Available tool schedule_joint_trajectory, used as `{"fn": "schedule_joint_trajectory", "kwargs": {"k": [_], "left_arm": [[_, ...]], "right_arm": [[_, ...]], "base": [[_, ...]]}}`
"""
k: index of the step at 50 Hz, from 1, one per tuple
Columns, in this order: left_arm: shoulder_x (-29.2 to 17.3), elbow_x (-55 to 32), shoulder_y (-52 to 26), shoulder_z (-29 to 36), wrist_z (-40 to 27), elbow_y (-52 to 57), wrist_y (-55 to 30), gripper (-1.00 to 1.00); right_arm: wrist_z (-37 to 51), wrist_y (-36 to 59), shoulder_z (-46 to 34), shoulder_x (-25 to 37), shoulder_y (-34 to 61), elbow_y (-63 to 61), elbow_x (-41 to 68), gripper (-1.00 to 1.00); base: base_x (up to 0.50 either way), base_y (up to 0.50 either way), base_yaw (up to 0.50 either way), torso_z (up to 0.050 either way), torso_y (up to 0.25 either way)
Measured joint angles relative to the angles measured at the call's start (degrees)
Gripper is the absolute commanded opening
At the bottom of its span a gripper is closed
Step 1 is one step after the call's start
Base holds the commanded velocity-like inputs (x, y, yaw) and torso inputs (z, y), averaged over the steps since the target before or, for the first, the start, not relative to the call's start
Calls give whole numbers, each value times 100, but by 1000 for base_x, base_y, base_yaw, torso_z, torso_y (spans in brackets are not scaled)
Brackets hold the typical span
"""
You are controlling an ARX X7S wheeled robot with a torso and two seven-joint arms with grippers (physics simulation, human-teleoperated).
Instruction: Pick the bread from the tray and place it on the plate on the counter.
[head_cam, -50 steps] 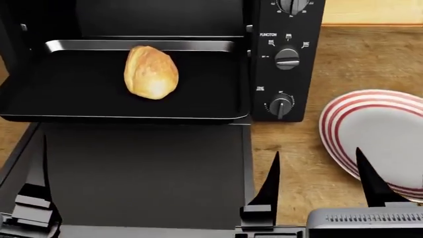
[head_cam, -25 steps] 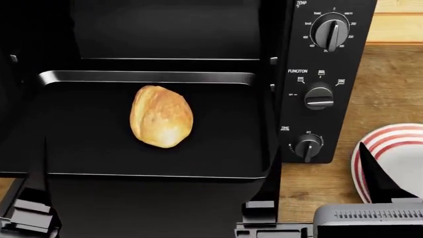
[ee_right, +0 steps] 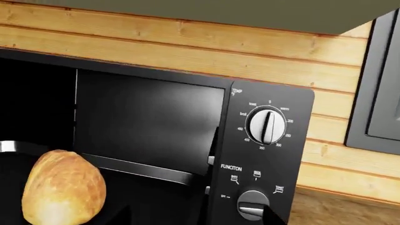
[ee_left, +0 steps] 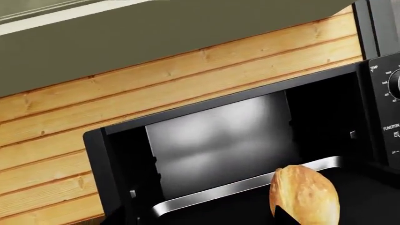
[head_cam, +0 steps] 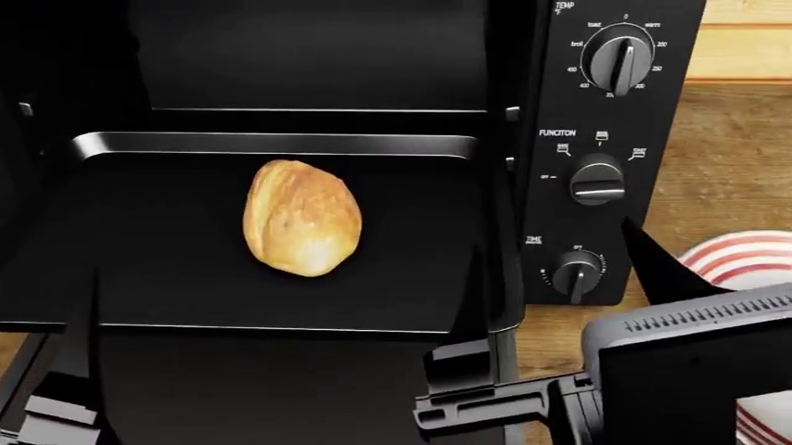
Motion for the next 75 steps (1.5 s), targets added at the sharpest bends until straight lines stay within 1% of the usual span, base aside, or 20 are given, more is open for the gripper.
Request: {"fn": "schedule_joint_trajectory", "kwargs": {"k": [9, 21, 35, 59, 75], "left_arm": [[-221, -92, -220, 380, -210, -4, 267, 100], [-427, -176, -573, 874, -435, 0, 517, 100], [-651, -147, -859, 1375, -623, -15, 816, 100], [-838, -125, -1159, 1887, -806, -19, 1029, 100], [-908, -156, -1407, 2222, -891, -11, 1144, 100]], "right_arm": [[171, 729, 272, 116, 486, -101, 1040, 100], [257, 1259, 404, 151, 857, 70, 1857, 100], [242, 1548, 247, 85, 1382, 630, 2301, 100], [354, 2077, 6, -49, 2129, 1264, 3040, 100], [412, 2026, -202, 35, 2399, 1783, 3310, 100]], "base": [[0, 0, 0, 0, 0], [0, 0, 0, 0, 0], [0, 0, 0, 0, 0], [0, 0, 0, 0, 0], [0, 0, 0, 0, 0]]}}
